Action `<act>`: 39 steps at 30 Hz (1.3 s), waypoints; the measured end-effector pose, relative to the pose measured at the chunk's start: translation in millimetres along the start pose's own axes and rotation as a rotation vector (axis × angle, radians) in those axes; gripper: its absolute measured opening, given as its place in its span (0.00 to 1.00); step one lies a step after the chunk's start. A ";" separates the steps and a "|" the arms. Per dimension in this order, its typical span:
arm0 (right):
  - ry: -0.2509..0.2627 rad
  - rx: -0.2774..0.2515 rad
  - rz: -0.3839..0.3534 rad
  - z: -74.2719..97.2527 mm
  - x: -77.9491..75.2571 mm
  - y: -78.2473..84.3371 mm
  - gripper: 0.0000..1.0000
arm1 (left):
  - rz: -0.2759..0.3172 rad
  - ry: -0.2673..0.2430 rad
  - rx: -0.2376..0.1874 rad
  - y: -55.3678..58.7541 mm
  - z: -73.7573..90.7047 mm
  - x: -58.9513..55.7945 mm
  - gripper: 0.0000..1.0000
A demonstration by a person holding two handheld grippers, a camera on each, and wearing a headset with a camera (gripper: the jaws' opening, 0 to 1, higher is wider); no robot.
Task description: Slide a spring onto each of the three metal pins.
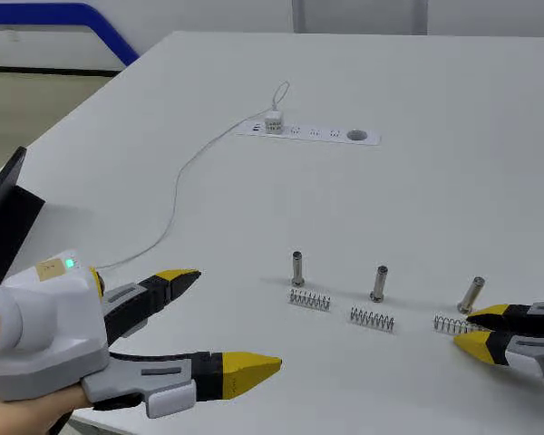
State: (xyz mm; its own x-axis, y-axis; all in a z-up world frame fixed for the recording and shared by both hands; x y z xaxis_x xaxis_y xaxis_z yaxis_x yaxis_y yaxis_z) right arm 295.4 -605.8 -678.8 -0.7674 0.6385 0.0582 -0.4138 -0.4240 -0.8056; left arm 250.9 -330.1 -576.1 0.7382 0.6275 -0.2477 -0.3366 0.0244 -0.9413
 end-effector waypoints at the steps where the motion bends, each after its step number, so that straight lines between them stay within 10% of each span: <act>1: 0.000 0.002 0.009 0.7 0.7 0.1 0.20 | 0.001 0.000 -0.001 -0.1 0.3 0.0 0.97; 28: 0.009 0.096 0.147 -0.3 7.3 1.8 0.10 | -0.020 0.017 0.009 -1.7 -0.2 -1.7 0.95; 39: 0.022 0.075 0.097 12.0 11.1 -6.2 0.10 | -0.024 0.042 0.000 -6.7 -1.6 -8.8 0.94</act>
State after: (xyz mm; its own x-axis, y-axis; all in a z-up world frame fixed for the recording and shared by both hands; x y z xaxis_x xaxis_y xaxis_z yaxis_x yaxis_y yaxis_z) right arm 283.6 -603.7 -666.0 -0.7950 0.6058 -0.0314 -0.3746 -0.5310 -0.7601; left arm 247.7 -337.0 -567.9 0.7702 0.5932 -0.2344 -0.3183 0.0390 -0.9472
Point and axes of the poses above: the centre of the closed fingertips' face, and the gripper's own axes: z roughly backward along the fingers, x roughly to its left, y roughly out of its underside, the point moved 3 cm from there along z, roughly backward along the fingers, and after that the axes turned 4 degrees about -x, right-handed, at the moved point
